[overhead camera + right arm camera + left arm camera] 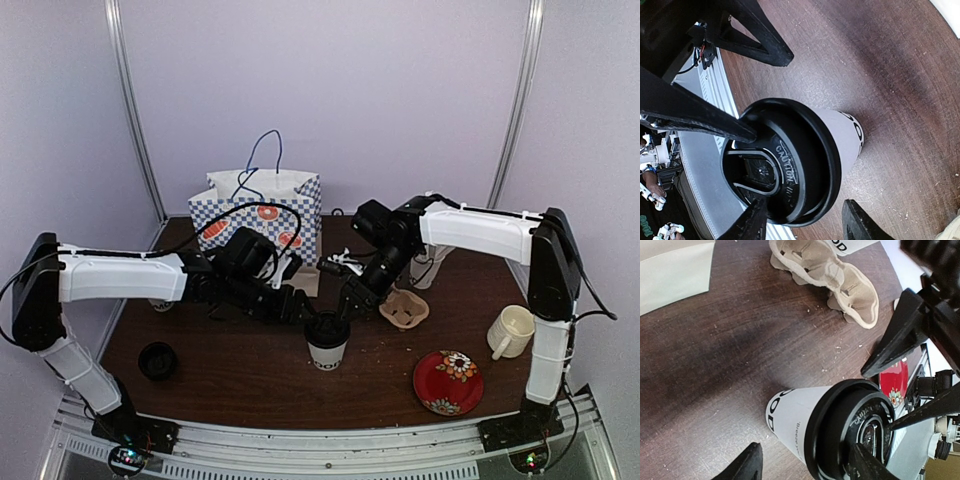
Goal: Pack the takeout coffee
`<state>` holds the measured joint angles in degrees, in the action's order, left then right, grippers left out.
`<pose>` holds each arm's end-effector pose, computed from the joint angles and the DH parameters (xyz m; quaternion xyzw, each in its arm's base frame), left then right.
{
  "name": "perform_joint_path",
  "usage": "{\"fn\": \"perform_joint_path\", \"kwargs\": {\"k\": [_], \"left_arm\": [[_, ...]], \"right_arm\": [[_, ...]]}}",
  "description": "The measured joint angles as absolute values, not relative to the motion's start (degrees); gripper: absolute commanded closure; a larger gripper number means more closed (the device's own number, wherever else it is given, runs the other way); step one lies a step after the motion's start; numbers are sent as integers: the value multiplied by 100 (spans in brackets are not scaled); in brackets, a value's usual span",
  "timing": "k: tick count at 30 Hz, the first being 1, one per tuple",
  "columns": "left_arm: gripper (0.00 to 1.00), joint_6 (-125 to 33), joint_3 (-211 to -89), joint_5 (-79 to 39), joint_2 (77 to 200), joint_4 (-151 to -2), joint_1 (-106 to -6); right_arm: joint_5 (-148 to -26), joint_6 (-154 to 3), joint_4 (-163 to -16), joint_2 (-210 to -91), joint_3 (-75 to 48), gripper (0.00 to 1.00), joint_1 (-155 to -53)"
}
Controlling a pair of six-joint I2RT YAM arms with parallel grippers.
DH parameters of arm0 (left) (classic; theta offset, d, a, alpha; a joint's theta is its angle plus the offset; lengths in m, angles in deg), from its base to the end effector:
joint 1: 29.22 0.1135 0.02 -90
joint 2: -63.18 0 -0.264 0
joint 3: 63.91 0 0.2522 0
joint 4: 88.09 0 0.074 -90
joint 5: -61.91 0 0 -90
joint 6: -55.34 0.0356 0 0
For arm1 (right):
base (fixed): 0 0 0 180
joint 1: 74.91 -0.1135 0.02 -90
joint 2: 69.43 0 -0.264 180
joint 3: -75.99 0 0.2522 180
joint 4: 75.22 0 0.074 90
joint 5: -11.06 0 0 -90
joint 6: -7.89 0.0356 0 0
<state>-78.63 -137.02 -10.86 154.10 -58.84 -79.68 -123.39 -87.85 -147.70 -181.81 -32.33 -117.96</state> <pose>0.2070 -0.2673 0.2213 0.1068 0.9155 -0.3603 0.1435 0.2718 0.2880 0.2431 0.4201 -0.8189 -0.3906 0.0174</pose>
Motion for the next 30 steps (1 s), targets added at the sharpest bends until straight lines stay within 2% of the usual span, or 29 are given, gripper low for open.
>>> {"fn": "perform_joint_path", "kwargs": {"k": [7,10,14,18,20,26,30], "left_arm": [[42,-7843,-13816,-979,15556,-5934,-7968],[41,-7830,-13872,-981,15641,-5978,-7968],[41,-7813,-13918,-983,15700,-6009,-7968],[42,-7808,-13918,-990,15711,-6022,-7968],[42,-7806,-13918,-990,15711,-6026,-7968],[42,-7808,-13918,-1009,15716,-6037,-7968],[42,-7808,-13918,-1016,15716,-6039,-7968]], "right_arm": [[-12300,-8789,-14790,-18185,-3194,44,-11796],[-12302,-8802,-14796,-18185,-3194,40,-11796],[-12304,-8841,-14838,-18159,-3188,29,-11774],[-12300,-8852,-14816,-17851,-2967,26,-11750],[-12280,-8854,-14779,-17647,-2790,27,-11748],[-12258,-8804,-14606,-17372,-2274,43,-11717],[-12372,-8793,-14523,-17507,-2202,46,-11691]]}}
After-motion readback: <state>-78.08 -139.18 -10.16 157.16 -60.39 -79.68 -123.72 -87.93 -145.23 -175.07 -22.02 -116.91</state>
